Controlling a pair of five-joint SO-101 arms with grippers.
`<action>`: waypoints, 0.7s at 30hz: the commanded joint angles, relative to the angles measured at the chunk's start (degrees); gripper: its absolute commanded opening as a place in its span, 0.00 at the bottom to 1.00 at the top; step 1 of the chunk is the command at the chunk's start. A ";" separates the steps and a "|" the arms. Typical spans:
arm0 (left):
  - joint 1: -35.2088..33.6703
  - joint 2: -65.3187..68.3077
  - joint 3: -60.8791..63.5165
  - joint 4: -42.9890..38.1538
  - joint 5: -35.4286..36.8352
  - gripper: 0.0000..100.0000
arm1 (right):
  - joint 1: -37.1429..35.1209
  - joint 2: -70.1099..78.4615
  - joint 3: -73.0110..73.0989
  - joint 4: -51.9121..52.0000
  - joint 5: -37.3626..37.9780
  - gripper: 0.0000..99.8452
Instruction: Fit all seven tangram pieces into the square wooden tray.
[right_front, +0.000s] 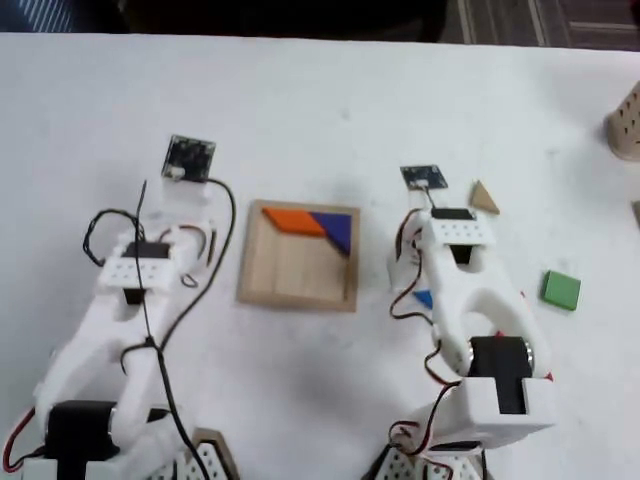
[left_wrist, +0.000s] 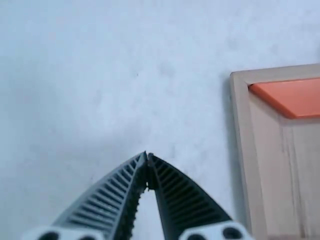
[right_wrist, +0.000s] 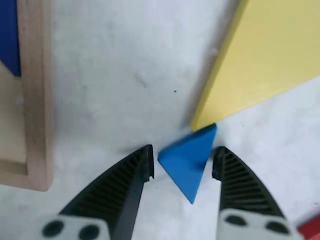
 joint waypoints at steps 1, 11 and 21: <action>-0.66 -2.68 -0.62 -1.85 0.00 0.03 | 3.30 0.22 -1.67 1.10 -0.44 0.12; -0.75 -2.68 -0.70 -1.85 0.00 0.03 | 4.97 0.31 -1.67 1.27 -0.44 0.10; -1.89 -2.68 -0.70 -1.93 -0.09 0.03 | 5.05 0.13 -7.12 6.99 0.09 0.06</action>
